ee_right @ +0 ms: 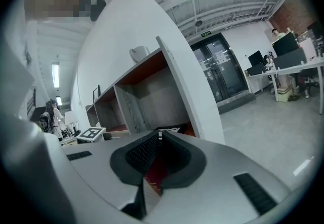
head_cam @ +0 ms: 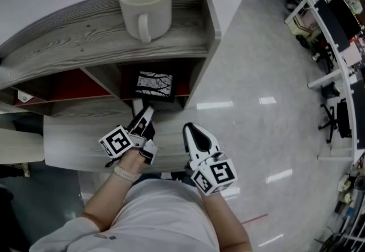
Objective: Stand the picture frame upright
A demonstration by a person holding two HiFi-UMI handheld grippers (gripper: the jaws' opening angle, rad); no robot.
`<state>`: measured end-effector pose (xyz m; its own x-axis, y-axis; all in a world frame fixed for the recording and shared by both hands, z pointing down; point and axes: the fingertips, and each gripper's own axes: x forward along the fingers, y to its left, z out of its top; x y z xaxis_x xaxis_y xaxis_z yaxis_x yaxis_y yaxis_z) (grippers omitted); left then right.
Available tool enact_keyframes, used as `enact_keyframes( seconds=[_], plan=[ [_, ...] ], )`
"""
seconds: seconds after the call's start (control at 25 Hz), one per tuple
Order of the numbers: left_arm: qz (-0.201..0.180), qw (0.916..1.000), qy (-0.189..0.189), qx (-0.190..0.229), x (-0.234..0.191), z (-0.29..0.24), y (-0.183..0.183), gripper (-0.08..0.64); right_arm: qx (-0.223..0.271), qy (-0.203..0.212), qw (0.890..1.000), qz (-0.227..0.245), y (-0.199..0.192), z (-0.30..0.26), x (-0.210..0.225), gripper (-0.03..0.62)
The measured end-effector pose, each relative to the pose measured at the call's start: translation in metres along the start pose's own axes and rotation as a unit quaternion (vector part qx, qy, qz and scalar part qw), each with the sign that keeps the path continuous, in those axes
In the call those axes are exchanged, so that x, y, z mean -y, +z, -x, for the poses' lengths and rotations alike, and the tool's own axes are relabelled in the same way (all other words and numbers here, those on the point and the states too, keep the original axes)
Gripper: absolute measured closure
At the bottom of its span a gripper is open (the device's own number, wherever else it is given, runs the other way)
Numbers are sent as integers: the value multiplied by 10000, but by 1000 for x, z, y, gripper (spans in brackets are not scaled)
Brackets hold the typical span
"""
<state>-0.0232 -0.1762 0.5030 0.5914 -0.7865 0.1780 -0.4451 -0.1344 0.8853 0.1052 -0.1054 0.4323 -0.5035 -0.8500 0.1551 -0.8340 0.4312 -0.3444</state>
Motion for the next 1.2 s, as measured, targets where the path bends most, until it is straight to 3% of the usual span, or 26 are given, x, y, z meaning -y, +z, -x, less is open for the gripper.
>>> enact_keyframes(
  seconds=[0.08, 0.16, 0.2, 0.72, 1.0, 1.2],
  plan=[
    [304, 9990, -275, 148, 8, -10, -1, 518, -11, 39, 10000, 28, 3, 1, 7, 561],
    [906, 9919, -812, 375, 25, -22, -3, 500, -34, 83, 9999, 60, 5, 2, 12, 561],
    [1030, 9894, -912, 464, 28, -25, -2, 491, -47, 105, 9999, 75, 6, 2, 15, 561],
    [1084, 9856, -842, 990, 15, -44, 10, 450, -119, 211, 9993, 282, 18, 8, 39, 561],
    [1348, 9828, -765, 1001, 9, -42, 8, 468, -149, 282, 9990, 323, 16, 8, 39, 561],
    [1771, 9755, -743, 1074, 8, -40, 7, 479, -168, 326, 9988, 312, 15, 5, 35, 561]
  ],
)
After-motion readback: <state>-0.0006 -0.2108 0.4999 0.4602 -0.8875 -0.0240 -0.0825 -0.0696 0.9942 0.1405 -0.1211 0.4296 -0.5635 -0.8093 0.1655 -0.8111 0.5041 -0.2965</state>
